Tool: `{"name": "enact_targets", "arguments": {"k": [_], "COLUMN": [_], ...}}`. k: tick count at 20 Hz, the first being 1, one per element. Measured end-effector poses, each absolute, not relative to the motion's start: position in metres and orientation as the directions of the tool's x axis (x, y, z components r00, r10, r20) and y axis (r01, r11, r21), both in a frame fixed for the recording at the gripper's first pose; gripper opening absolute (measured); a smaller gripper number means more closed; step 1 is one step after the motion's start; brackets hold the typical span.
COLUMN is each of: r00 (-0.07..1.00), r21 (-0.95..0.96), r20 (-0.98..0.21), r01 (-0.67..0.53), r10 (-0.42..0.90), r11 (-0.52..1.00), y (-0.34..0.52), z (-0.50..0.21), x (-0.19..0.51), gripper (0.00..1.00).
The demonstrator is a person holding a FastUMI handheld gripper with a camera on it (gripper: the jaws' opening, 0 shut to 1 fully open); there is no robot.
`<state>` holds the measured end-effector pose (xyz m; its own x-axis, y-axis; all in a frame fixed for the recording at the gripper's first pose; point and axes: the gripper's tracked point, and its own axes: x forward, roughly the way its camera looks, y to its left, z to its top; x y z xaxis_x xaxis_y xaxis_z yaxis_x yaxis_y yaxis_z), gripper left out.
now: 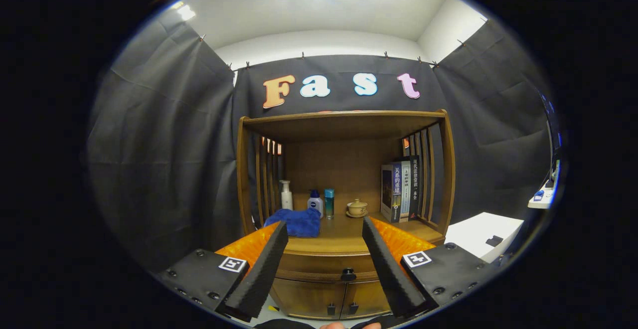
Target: Pull open the drawer, take out the items inside it, and place them on the countertop above the cabinet.
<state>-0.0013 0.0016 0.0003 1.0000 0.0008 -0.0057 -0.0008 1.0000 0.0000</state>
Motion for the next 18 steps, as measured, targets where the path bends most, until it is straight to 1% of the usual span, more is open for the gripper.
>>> {"name": "enact_targets", "arguments": {"k": [5, 10, 12, 18], "r00": [1.000, 0.998, 0.996, 0.993], "r21": [-0.007, -0.018, -0.039, -0.042], "r20": [-0.010, -0.007, -0.016, -0.072], "r01": [0.009, 0.058, 0.087, 0.091], "r10": [-0.009, -0.058, -0.088, -0.094], "r11": [1.000, 0.998, 0.995, 0.995], "y": [-0.004, -0.026, -0.037, -0.052], "z": [-0.009, -0.035, -0.052, -0.119], "x": [0.009, 0.037, 0.051, 0.079], "gripper": [0.98, 0.98, 0.98, 0.98]}}
